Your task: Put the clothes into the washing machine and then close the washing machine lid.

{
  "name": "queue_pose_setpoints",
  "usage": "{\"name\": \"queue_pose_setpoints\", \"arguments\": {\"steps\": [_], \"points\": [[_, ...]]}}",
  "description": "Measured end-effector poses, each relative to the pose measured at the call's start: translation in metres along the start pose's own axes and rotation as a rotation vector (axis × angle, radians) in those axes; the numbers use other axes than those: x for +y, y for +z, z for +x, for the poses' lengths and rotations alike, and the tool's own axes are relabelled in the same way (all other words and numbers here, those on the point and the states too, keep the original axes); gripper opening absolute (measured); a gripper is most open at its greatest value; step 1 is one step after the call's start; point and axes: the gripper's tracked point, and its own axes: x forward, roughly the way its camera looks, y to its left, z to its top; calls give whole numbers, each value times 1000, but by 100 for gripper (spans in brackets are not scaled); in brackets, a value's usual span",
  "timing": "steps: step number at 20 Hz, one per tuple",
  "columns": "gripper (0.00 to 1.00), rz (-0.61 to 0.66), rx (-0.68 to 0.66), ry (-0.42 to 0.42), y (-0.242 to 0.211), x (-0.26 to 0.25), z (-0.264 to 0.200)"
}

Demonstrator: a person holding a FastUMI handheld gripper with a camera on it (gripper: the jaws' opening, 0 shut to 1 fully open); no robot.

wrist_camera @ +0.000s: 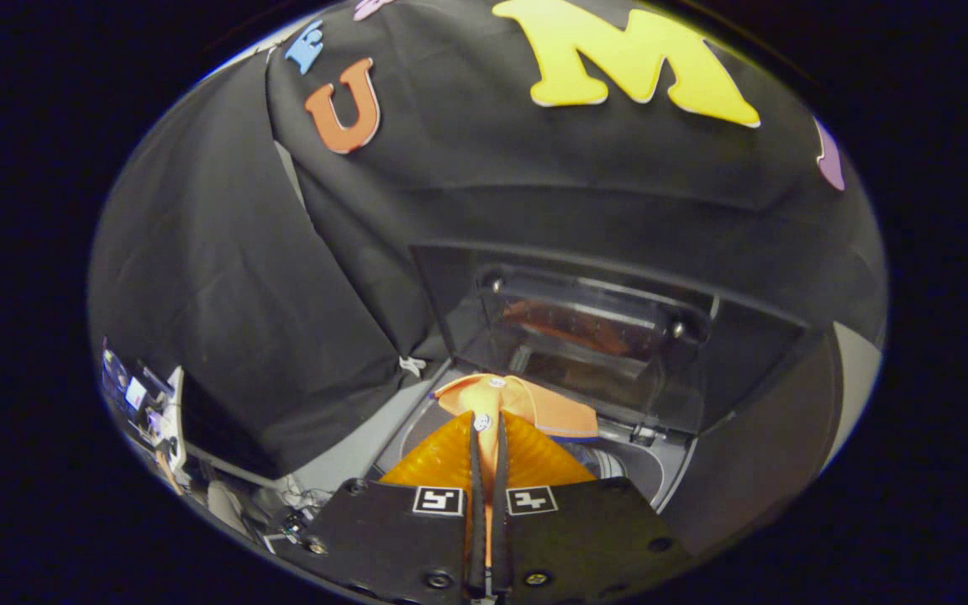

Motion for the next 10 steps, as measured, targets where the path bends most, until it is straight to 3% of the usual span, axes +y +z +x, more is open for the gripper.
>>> {"name": "queue_pose_setpoints", "arguments": {"steps": [10], "points": [[6, 120, 254, -125, -83, -29, 60]]}}
